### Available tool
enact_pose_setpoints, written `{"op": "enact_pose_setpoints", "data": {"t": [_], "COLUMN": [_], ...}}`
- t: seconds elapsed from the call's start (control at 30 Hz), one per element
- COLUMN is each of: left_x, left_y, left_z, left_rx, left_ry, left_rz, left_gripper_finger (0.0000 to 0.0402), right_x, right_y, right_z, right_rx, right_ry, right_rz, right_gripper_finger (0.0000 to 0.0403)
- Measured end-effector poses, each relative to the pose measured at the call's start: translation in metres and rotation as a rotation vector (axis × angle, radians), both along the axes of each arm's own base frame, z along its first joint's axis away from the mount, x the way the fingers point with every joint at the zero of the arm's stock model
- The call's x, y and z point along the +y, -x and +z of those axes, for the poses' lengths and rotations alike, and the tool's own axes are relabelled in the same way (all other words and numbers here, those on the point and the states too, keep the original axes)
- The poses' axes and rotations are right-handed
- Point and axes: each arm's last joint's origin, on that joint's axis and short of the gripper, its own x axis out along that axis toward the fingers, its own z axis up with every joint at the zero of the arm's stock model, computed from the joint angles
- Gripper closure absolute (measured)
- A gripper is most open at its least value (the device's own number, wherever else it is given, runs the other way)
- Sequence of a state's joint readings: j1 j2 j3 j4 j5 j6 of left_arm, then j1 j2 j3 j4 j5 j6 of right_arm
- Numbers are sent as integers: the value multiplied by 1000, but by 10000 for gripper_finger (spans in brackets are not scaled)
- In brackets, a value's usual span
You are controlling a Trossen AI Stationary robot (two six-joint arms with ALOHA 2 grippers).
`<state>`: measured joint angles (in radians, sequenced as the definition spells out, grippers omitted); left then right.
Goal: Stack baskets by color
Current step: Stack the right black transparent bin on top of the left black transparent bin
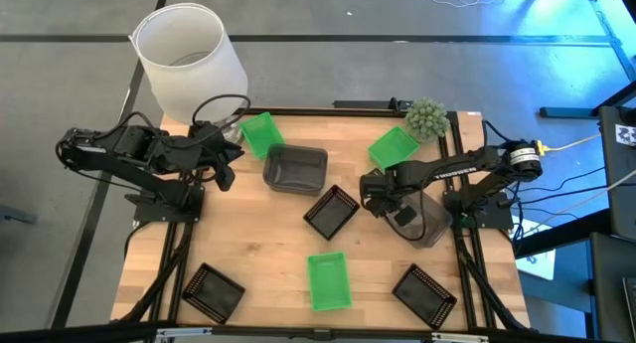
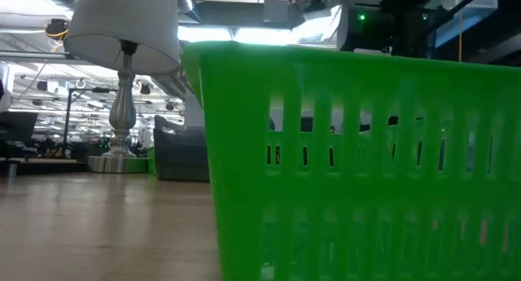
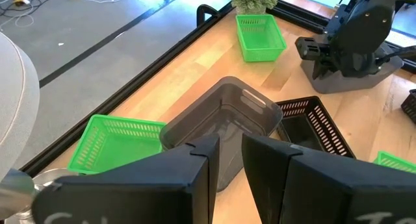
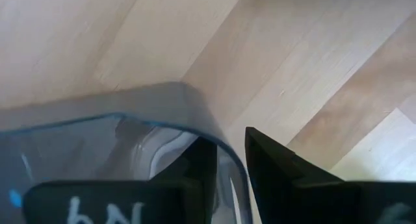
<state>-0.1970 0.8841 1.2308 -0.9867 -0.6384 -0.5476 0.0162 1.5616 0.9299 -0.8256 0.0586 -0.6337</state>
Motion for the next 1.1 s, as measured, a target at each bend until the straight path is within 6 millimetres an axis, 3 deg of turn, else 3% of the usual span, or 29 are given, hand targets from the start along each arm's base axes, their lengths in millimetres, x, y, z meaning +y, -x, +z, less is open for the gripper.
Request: {"op": "enact_pose_setpoints", "data": {"t": [0.1,0.2,0.37,0.57,0.9,1.1], "left_x": [0,0,0,0,0,0], "left_y": [0,0,0,0,0,0], "left_z": [0,0,0,0,0,0], "left_rx": [0,0,0,0,1,0], "left_ry": [0,0,0,0,0,-1], "left_rz": [0,0,0,0,-1,-1], "left_gripper_finger": [343,343,343,343,343,343], "right_x": [0,0,0,-3,-36,-49], "right_y": [0,-4,-15,-31,-50,-67], "right_z": [1,10,35,81,179,211], "right_rx": [4,-1,-32,-119,-441,-677], "right_ry": [1,1,4,51,192,218], "right_rz": [7,2,36,111,-26,-96], "right_gripper_finger": [340,387,398,400,401,402]}}
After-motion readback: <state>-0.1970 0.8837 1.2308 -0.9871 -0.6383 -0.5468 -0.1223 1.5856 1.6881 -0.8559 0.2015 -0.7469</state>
